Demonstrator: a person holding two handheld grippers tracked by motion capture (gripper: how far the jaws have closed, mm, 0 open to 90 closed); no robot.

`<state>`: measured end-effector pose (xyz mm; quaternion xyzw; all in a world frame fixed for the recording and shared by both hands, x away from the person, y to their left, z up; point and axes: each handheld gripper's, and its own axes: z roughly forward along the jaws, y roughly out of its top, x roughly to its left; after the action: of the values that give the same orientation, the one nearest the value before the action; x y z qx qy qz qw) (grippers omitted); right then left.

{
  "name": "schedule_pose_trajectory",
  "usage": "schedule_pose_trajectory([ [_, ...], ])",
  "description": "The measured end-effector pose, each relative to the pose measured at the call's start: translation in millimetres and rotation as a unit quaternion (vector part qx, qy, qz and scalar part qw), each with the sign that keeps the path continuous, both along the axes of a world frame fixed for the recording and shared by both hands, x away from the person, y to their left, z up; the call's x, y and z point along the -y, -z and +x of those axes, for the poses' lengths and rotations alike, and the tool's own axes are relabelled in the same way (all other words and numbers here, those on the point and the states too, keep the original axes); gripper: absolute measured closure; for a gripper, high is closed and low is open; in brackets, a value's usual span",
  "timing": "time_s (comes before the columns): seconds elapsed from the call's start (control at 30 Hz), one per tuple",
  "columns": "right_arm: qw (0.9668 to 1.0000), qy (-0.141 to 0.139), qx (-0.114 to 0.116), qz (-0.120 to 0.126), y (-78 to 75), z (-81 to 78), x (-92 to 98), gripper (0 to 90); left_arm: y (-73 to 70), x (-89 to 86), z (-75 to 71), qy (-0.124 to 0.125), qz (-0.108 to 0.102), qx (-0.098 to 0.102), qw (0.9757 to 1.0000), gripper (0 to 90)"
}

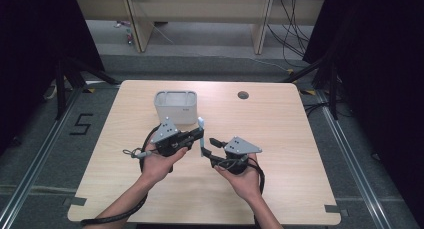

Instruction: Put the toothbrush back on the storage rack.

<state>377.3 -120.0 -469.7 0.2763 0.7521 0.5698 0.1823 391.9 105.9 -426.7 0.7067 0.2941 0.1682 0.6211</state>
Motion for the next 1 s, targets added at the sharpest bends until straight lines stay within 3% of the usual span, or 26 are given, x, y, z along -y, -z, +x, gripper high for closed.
schedule_pose_trajectory([
  [0.03, 1.0, -0.004, 0.002, 0.0, 0.4, 0.4, 0.7, 52.3, -0.5, -1.2, 0.0, -0.001, 0.001, 0.001, 1.0, 85.5],
  [0.07, 0.9999, -0.001, -0.012, 0.003, 0.8, -1.3, 1.6, 52.2, -0.9, -2.5, 0.2, -0.002, 0.002, 0.003, 1.0, 85.5],
  [0.2, 0.9999, -0.006, -0.009, 0.006, 2.6, -0.9, 6.5, 52.4, -2.4, -7.7, 0.8, -0.008, 0.003, 0.005, 0.9999, 85.5],
  [0.3, 0.9998, -0.002, -0.021, 0.004, 2.5, -2.7, 10.7, 52.5, -3.5, -11.2, 1.5, -0.011, 0.005, 0.009, 0.9999, 85.5],
  [0.5, 0.9998, 0.013, -0.014, 0.001, 2.8, -4.4, 19.7, 52.3, -5.1, -18.1, 2.6, -0.019, 0.008, 0.015, 0.9997, 85.5],
  [0.53, 0.9996, 0.007, -0.027, 0.008, 3.3, -5.3, 20.1, 52.3, -5.1, -19.0, 2.8, -0.021, 0.006, 0.014, 0.9997, 85.5],
  [0.77, 0.9999, 0.01, -0.012, -0.002, 4.5, -4.9, 26.6, 52.1, -7.6, -26.5, 4.0, -0.031, 0.005, 0.016, 0.9994, 85.5],
  [0.8, 0.9994, 0.022, -0.026, 0.004, 4.7, -7.4, 26.6, 52.1, -8.1, -27.9, 4.3, -0.031, 0.004, 0.016, 0.9994, 85.5],
  [0.87, 0.9998, 0.015, -0.016, -0.001, 5.5, -6.1, 29.3, 52.1, -8.8, -29.9, 4.8, -0.034, 0.004, 0.017, 0.9993, 85.5],
  [0.9, 0.9996, 0.017, -0.022, 0.002, 6.0, -7.0, 29.9, 52.1, -9.2, -31.6, 5.3, -0.034, 0.006, 0.018, 0.9992, 85.6],
  [0.93, 0.9997, 0.026, -0.006, 0.0, 6.8, -6.2, 31.6, 52.1, -9.5, -32.4, 5.4, -0.036, 0.004, 0.017, 0.9992, 85.5],
  [0.97, 0.9995, 0.015, -0.028, 0.006, 6.9, -7.7, 32.1, 52.1, -10.0, -33.9, 5.8, -0.037, 0.006, 0.019, 0.9991, 85.5],
  [1.0, 0.9996, 0.018, -0.023, 0.003, 7.4, -7.5, 33.2, 52.1, -10.3, -34.7, 6.0, -0.039, 0.006, 0.019, 0.9991, 85.5],
])
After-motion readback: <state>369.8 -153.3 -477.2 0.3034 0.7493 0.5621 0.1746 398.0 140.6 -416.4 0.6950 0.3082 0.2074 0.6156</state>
